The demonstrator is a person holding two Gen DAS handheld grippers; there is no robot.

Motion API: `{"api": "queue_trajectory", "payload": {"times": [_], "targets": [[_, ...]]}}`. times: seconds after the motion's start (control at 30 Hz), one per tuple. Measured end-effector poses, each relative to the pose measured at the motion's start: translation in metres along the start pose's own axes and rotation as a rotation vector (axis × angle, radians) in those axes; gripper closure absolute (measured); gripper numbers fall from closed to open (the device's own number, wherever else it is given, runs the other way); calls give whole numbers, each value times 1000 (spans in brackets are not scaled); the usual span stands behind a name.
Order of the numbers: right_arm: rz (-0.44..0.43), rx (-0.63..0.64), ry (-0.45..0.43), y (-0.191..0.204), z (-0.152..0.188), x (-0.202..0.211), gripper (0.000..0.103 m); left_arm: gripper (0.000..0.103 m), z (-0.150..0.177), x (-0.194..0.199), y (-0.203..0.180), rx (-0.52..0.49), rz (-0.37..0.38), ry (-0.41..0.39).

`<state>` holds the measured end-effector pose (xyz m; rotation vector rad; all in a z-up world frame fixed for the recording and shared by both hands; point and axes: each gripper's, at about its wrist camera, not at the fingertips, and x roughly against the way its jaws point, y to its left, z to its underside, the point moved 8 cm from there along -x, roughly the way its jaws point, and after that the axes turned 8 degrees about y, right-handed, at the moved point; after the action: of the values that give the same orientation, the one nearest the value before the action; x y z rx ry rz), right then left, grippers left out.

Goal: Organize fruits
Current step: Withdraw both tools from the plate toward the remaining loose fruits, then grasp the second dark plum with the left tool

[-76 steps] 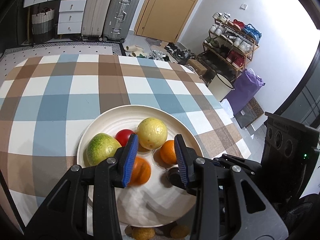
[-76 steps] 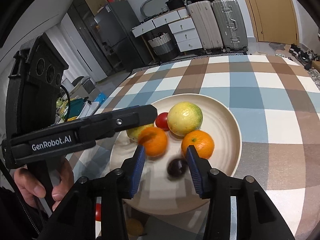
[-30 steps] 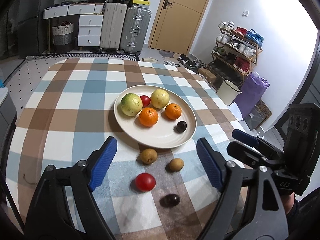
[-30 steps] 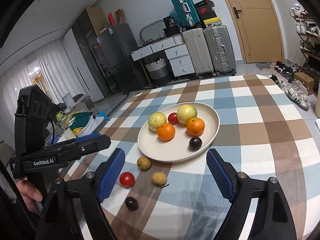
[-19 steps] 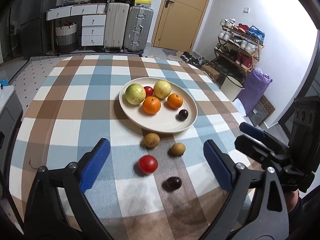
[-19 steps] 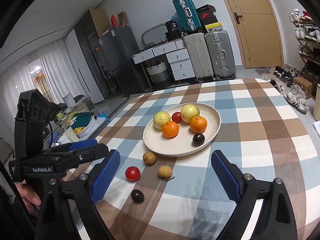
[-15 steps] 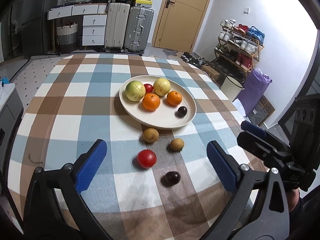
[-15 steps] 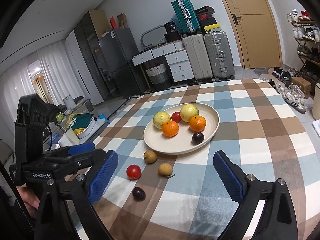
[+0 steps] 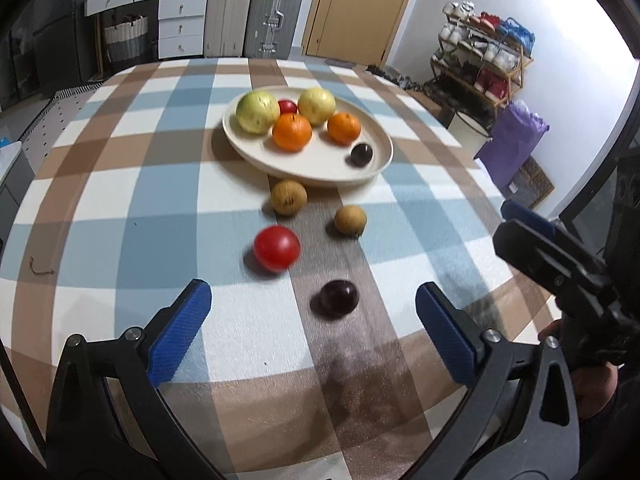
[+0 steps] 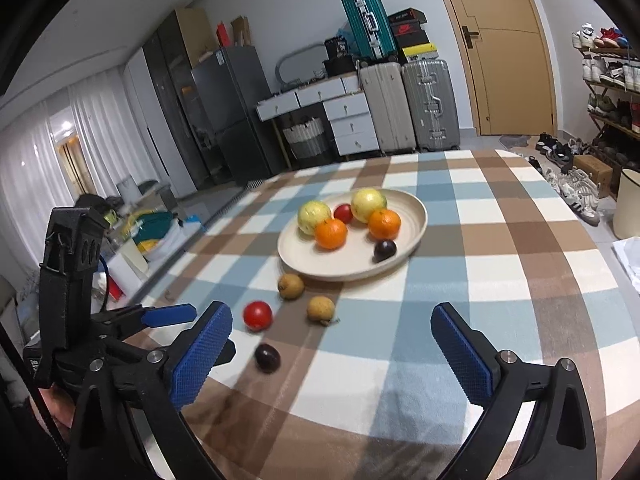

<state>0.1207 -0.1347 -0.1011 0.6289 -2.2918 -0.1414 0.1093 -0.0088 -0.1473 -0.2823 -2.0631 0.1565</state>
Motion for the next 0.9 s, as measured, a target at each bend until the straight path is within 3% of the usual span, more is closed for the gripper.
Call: {"api": "queue_trajectory", "payload": {"times": [0.23, 0.43, 0.5, 0.57, 0.7, 0.73, 0.8, 0.9], "targets": [[-3, -19, 9, -5, 7, 1, 1, 1, 7, -26, -9, -55, -72, 67], [-3, -31, 18, -9, 10, 1, 1, 3, 7, -31, -16, -64, -53, 58], [-5, -36, 19, -11, 11, 1, 1, 9, 5, -31, -17, -70, -43, 54], [-5, -40, 19, -12, 12, 1, 1, 29, 5, -34, -19, -79, -20, 67], [-9, -50, 19, -14, 13, 2, 1, 58, 8, -39, -24, -90, 27, 96], [-10, -53, 19, -14, 13, 2, 1, 71, 9, -40, -25, -89, 43, 99], [-13, -58, 20, -15, 14, 2, 1, 79, 8, -38, -23, -86, 51, 86], [-15, -61, 23, -15, 16, 2, 1, 81, 7, -35, -21, -77, 91, 85]]}}
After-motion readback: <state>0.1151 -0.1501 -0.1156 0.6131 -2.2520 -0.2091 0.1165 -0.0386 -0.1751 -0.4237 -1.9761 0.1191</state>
